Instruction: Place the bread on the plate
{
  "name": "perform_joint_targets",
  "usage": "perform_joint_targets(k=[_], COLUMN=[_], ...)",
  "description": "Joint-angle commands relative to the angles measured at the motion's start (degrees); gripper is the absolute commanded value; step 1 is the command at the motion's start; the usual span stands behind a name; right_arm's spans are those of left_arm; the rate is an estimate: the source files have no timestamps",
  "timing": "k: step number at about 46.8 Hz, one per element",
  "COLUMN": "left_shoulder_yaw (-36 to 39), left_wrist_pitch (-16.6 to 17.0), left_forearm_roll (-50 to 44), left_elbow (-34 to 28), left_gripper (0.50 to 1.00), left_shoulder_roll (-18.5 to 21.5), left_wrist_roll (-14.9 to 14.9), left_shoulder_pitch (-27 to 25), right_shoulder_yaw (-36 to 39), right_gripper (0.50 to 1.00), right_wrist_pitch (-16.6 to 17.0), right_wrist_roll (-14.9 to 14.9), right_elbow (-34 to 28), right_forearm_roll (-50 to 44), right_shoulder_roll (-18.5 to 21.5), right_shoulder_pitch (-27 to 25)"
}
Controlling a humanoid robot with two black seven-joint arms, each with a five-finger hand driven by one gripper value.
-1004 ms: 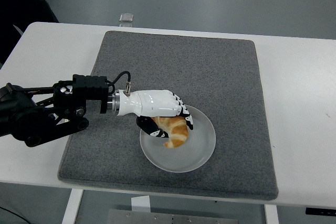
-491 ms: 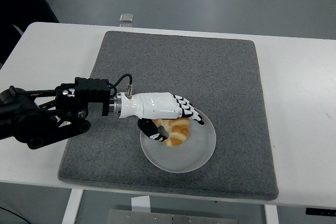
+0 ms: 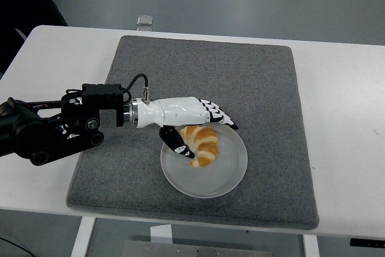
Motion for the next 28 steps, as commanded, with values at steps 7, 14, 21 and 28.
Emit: perform_joint_targets(k=[7, 14, 21, 28], left_shoulder_yaw=[-4.1, -14.3, -20.4, -20.4], left_wrist_pitch=[-10.4, -27.4, -35.0, -35.0], left_forearm_roll=[-14.7, -27.4, -37.0, -46.3], left_elbow=[0.1, 2.4, 7.4, 11.2], left_gripper=[1.0, 1.0, 1.0, 1.0], left_shoulder_roll=[1.8, 3.9, 4.9, 8.2], left_wrist_roll=[0.0, 0.4, 1.1, 1.5], left_shoulder_pitch=[-2.4, -3.0, -4.5, -6.1], right_shoulder_yaw=[0.0, 0.0, 0.0, 0.0], right_gripper=[0.952, 0.952, 0.952, 0.952], right_wrist_pitch=[0.0, 0.0, 0.0, 0.0], right_wrist_roll=[0.0, 0.0, 0.0, 0.0], right_elbow=[0.0, 0.0, 0.0, -0.1], right_forearm_roll=[0.0, 0.0, 0.0, 0.0], right_shoulder_roll=[0.0, 0.0, 0.0, 0.0], right_shoulder_pitch=[0.0, 0.0, 0.0, 0.0])
